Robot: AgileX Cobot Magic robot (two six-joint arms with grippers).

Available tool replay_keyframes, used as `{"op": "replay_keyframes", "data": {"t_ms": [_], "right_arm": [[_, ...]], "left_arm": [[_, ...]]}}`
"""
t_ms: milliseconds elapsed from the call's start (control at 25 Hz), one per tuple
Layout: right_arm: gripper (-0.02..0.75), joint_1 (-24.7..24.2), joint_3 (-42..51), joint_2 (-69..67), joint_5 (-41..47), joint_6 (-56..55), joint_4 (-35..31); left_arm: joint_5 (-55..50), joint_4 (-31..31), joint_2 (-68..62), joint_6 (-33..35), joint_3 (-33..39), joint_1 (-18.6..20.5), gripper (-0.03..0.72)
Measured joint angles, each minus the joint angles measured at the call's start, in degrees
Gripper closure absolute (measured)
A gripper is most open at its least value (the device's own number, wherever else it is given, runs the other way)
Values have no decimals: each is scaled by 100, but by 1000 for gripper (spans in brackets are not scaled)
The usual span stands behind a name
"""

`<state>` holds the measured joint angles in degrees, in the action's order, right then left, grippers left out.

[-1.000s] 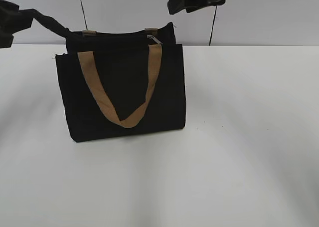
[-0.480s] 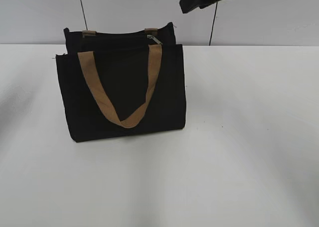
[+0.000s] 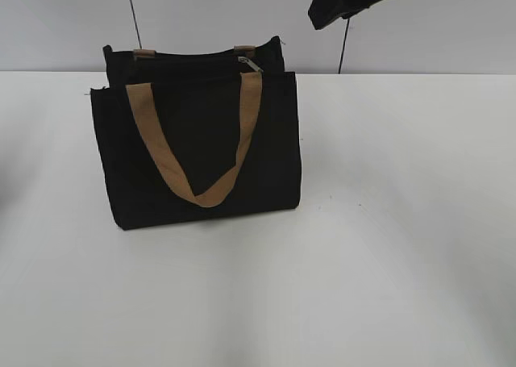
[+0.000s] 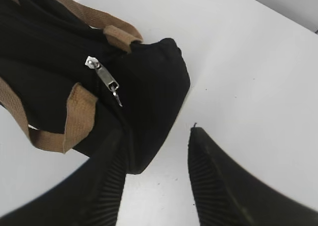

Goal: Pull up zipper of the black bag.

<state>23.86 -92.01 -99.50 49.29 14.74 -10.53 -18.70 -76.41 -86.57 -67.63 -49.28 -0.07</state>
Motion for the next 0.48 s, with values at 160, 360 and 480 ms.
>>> {"op": "replay_keyframes", "data": {"t_ms": [160,360,480], "right_arm": [[423,0,0,105,95,0,207],[423,-8,0,220,551,-383,505],[423,-205,0,220,1253,-1088,850]], "left_arm": [[-284,3056,-20,2241,-64,-104,414],[-1386,5641,36,4479,-636,-544,456],[-2437,6254,72,4762,-1151,-668,457]]}}
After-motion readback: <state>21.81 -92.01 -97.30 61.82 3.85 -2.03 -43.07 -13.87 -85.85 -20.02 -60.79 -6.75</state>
